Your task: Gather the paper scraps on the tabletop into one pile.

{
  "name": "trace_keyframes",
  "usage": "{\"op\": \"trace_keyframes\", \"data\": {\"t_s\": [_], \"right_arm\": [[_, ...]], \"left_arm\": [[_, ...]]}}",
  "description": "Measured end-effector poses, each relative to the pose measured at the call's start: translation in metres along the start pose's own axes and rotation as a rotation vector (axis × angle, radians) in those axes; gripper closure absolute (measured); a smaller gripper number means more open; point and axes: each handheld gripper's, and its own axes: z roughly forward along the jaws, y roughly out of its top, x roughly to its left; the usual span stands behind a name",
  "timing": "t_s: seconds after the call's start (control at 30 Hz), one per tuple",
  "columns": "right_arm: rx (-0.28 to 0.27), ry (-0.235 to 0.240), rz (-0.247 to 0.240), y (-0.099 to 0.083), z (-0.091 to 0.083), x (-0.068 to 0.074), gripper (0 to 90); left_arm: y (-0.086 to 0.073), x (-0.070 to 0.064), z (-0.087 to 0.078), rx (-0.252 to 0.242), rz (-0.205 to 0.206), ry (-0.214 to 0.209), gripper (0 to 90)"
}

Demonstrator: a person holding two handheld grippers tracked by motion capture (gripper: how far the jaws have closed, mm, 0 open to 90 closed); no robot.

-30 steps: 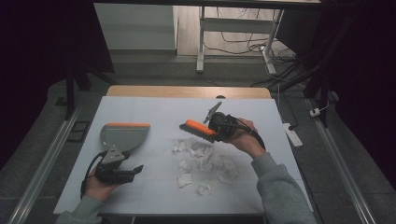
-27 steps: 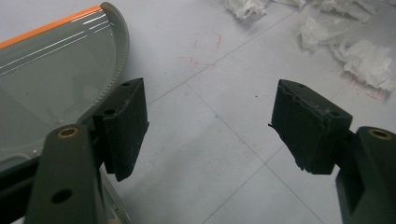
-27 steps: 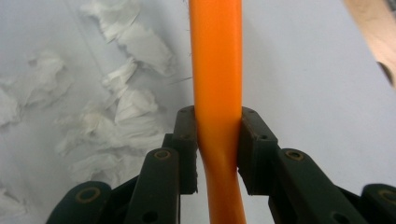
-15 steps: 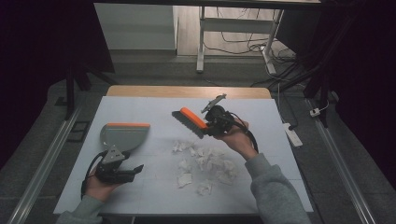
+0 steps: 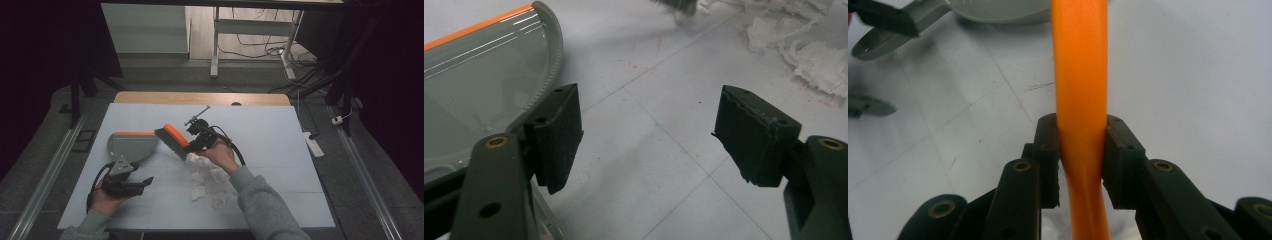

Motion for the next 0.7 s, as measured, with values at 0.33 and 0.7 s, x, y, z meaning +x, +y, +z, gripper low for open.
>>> {"op": "trace_keyframes", "data": {"t_s": [0.33,0.7], "right_arm": [[0.045,-0.016,0.165,-0.023,-0.006,-0.036,71.1],[-0.032,-0.087,0.206,-0.052,-0.063,-0.052,71.0]], "left_arm": [[-0.001,0.001,-0.001,-0.003,-0.001,-0.003,27.9],[0.000,-0.001,0.001,0.004,0.008,-0.005,27.9]]}}
